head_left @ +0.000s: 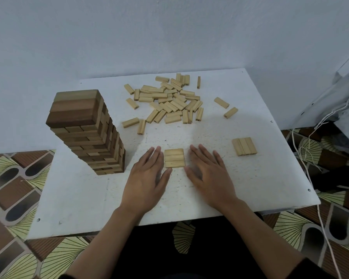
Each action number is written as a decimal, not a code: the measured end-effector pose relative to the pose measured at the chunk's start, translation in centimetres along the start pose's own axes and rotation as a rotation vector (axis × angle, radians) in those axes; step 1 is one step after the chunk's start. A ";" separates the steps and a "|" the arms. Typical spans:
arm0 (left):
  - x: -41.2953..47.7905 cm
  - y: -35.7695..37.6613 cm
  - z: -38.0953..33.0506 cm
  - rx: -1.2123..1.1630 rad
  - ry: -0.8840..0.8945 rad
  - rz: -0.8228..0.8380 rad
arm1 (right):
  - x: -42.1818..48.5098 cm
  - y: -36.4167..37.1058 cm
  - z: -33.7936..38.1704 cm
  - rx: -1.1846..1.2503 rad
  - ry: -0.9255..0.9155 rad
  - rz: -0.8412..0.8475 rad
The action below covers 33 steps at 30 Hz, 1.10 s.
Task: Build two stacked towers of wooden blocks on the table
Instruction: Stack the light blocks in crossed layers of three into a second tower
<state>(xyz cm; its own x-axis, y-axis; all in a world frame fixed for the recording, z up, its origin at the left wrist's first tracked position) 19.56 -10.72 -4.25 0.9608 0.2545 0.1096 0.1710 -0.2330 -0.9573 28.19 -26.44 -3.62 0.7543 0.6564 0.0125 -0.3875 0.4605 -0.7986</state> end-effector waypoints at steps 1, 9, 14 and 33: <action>0.0 0.0 0.0 -0.007 0.000 0.001 | 0.1 -0.1 0.0 0.016 0.005 -0.004; 0.0 -0.3 -0.4 0.025 0.038 -0.046 | 0.0 0.3 0.2 -0.082 -0.011 -0.013; -0.1 -0.2 -0.3 0.030 0.042 -0.045 | -0.1 0.2 0.4 -0.096 -0.022 -0.029; 1.0 -2.2 -0.5 -0.098 0.041 -0.057 | 3.0 -2.5 1.5 -0.001 -0.022 0.032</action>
<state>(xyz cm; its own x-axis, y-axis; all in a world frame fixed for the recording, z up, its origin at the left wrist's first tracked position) 20.25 -10.42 -1.93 0.9566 0.2322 0.1762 0.2445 -0.3103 -0.9187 30.66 -24.69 -0.69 0.7297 0.6838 0.0006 -0.4102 0.4384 -0.7997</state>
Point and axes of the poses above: each hand's wrist, its own x-axis towards the middle knuckle, its own y-axis out of the palm, z = x × y, the point moved 7 cm from there along x, towards the middle knuckle, and after that the axes turned 9 degrees about x, right-handed, at the moved point
